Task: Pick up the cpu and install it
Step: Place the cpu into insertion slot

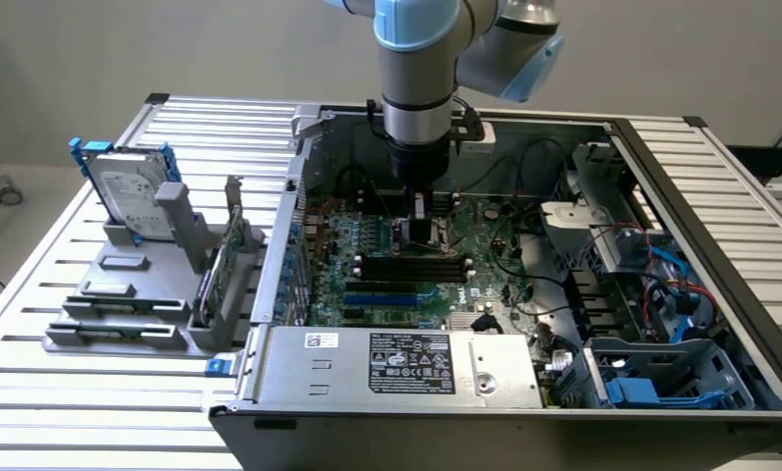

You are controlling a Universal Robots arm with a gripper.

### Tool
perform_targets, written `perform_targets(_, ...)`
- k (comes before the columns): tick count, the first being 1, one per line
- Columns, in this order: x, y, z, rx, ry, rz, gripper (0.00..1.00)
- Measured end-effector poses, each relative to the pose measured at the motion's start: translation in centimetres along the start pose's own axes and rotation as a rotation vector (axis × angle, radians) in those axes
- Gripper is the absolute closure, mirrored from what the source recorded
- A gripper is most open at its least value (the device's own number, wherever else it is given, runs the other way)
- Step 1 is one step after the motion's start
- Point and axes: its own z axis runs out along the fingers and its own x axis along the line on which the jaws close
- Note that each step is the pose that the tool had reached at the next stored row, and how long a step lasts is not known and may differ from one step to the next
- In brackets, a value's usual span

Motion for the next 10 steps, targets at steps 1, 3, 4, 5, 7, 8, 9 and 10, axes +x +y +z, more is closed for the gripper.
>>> perform_targets(1, 0.00, 0.00, 0.03, 0.0000, -0.0002, -0.001, 0.45)
perform_targets(3, 0.00, 0.00, 0.07, 0.0000, -0.0007, -0.002, 0.45)
perform_targets(4, 0.00, -0.01, 0.09, 0.0001, -0.0010, -0.002, 0.45)
perform_targets(5, 0.00, 0.00, 0.11, 0.0001, -0.0013, -0.002, 0.45)
perform_targets(7, 0.00, -0.01, 0.14, -0.0001, -0.0015, -0.002, 0.45)
perform_targets(8, 0.00, -0.02, 0.16, -0.0001, -0.0016, -0.003, 0.45)
perform_targets(9, 0.00, -0.02, 0.18, -0.0001, -0.0018, -0.003, 0.45)
perform_targets(10, 0.00, -0.02, 0.21, -0.0001, -0.0020, -0.003, 0.45)
